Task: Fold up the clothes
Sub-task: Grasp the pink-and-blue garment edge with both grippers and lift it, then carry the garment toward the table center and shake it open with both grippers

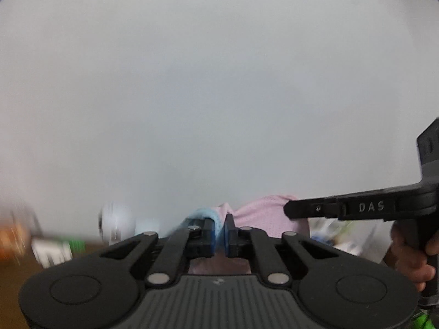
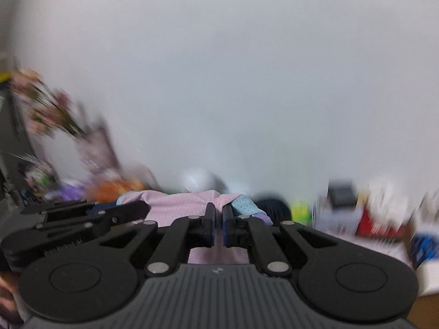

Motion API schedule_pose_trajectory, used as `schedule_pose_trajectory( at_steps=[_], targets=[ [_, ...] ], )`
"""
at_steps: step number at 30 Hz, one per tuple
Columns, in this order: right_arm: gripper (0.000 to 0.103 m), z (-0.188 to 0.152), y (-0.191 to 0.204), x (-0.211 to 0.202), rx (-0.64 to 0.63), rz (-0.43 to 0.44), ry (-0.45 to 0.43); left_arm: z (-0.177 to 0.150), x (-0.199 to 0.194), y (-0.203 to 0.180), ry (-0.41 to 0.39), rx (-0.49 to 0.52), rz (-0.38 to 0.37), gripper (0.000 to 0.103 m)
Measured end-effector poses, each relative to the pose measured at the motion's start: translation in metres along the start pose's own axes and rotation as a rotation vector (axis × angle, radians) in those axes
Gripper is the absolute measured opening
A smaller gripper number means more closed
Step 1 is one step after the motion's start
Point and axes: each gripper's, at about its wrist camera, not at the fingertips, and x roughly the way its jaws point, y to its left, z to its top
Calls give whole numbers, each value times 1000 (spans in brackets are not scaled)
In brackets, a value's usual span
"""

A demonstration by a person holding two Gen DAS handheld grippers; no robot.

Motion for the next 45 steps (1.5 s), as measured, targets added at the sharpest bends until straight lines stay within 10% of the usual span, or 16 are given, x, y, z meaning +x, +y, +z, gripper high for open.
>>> schedule_pose_trajectory(
  at_steps=[7, 12, 25, 29, 34, 37, 42, 45],
  targets=[
    [4, 24, 70, -215, -151, 82, -229, 64, -173, -99, -206, 119, -111, 5],
    [4, -26, 99, -303, -231, 57, -260, 28, -241, -152, -188, 162, -135, 5],
    [8, -287, 55, -191, 52, -42, 204, -247, -147, -153, 313, 17, 29, 15],
    [59, -322, 40, -208, 21, -83, 159, -283, -176, -137, 311, 8, 32, 55],
    [64, -360, 35, -238, 23, -49, 223, -294, -216, -144, 366, -10, -10, 74],
    [63, -373, 42, -232, 21, -52, 265, -304, -207, -149, 434, -4, -6, 68],
    [14, -382, 51, -215, -1, -47, 313, -314, -201, -159, 483, 72, 7, 20],
    [3, -380, 53, -213, 2, -42, 303, -314, -197, -153, 481, 40, -5, 1]
  ],
)
